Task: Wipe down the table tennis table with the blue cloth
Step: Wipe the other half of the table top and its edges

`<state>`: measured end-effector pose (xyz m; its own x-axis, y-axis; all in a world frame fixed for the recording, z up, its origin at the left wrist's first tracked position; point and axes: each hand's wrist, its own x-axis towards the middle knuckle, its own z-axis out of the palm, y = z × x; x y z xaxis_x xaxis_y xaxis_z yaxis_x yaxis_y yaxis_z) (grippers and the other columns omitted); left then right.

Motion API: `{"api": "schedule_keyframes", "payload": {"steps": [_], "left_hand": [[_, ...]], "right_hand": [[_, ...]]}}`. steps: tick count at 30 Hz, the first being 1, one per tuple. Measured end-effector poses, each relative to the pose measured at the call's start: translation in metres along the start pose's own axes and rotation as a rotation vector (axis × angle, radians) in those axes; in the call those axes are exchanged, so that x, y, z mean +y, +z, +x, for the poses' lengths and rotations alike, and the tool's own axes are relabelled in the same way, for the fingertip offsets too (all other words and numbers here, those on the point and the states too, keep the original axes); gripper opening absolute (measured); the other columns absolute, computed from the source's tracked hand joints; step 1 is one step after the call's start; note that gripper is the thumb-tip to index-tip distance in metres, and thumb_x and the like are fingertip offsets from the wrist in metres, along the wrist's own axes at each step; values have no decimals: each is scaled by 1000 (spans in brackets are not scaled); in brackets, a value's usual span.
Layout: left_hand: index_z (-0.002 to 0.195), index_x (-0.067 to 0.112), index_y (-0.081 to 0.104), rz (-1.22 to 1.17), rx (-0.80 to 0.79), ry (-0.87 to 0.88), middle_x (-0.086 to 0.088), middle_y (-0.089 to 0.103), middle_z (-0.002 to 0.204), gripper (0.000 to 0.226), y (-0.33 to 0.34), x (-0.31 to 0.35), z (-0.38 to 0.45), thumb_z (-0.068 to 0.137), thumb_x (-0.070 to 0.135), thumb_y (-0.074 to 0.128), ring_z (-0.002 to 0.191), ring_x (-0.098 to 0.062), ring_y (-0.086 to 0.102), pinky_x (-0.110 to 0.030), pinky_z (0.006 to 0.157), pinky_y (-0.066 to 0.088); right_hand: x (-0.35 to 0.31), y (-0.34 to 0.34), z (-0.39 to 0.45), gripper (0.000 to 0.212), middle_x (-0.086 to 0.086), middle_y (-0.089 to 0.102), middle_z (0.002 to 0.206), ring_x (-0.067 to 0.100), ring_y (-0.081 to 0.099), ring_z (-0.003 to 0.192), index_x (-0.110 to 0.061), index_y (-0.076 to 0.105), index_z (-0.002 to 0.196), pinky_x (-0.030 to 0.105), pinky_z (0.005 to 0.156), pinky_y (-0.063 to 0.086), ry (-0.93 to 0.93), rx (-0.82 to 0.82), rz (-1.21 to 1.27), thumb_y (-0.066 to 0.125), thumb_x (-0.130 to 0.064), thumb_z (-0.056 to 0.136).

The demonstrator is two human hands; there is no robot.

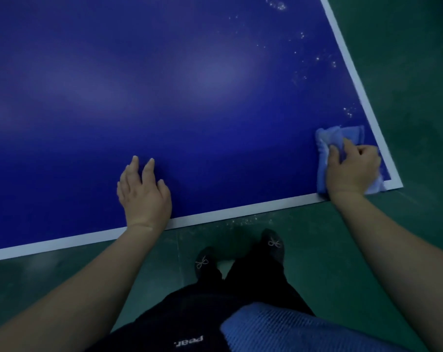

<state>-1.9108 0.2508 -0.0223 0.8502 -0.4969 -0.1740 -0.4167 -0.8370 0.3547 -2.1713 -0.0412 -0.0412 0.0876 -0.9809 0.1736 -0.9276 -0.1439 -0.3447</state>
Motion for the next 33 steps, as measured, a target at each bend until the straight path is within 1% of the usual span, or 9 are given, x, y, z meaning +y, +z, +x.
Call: {"api": "schedule_keyframes", "payload": {"steps": [2,6,7,8,13,19,25,30,33], "left_hand": [[150,24,29,-32,-27,70,-1,9,162,51,9,28,-8,100,27,39,147,-25,5,-47,120,10],[149,22,32,-110,-23,162,-1,13,161,50,33,89,-13,100,26,40,147,-22,6,-44,118,14],[149,22,32,-122,-16,158,-2,13,161,50,40,104,-14,100,25,40,147,-22,6,-42,118,12],[149,21,32,-127,-16,146,-3,12,161,50,47,119,-16,100,25,40,147,-23,6,-40,119,10],[151,23,26,-64,0,-30,-3,6,163,53,84,179,-27,100,29,36,150,-22,2,-42,122,0],[149,25,27,22,81,-140,-5,11,163,53,98,191,-27,98,31,33,150,-25,6,-47,121,2],[148,25,30,43,117,-160,-5,15,162,52,97,193,-27,97,30,36,149,-25,8,-47,121,3],[149,24,30,45,117,-172,-4,15,162,52,95,196,-27,97,28,37,149,-25,8,-47,121,3],[148,25,30,54,114,-172,-5,14,162,52,95,196,-27,97,27,38,149,-25,8,-47,122,3]], "right_hand": [[-13,0,-16,31,15,52,102,32,47,87,-17,68,109,37,72,40,-44,-2,6,58,-40,90],[-19,1,-28,27,15,54,88,31,48,76,-19,71,112,39,62,42,-713,-225,140,68,-27,86],[-12,0,-10,29,16,54,87,31,49,76,-18,70,113,39,62,41,-799,-258,152,69,-25,85],[-1,-2,12,29,16,54,88,32,49,76,-19,70,114,40,63,41,-798,-259,146,69,-24,85],[39,-10,82,29,18,54,94,34,50,82,-17,70,113,42,68,42,-430,-181,90,62,-30,88],[33,-14,51,31,14,57,86,31,53,77,-19,73,110,39,64,42,-966,-420,231,64,-35,85],[57,-14,116,28,16,55,92,33,51,83,-17,70,113,45,71,45,-596,-273,167,66,-26,86],[61,-22,70,30,12,58,86,31,54,76,-20,73,110,39,63,41,-893,-378,214,70,-29,82],[31,-7,109,32,14,58,89,32,53,79,-20,72,114,37,67,40,-892,-380,202,69,-31,83]]}}
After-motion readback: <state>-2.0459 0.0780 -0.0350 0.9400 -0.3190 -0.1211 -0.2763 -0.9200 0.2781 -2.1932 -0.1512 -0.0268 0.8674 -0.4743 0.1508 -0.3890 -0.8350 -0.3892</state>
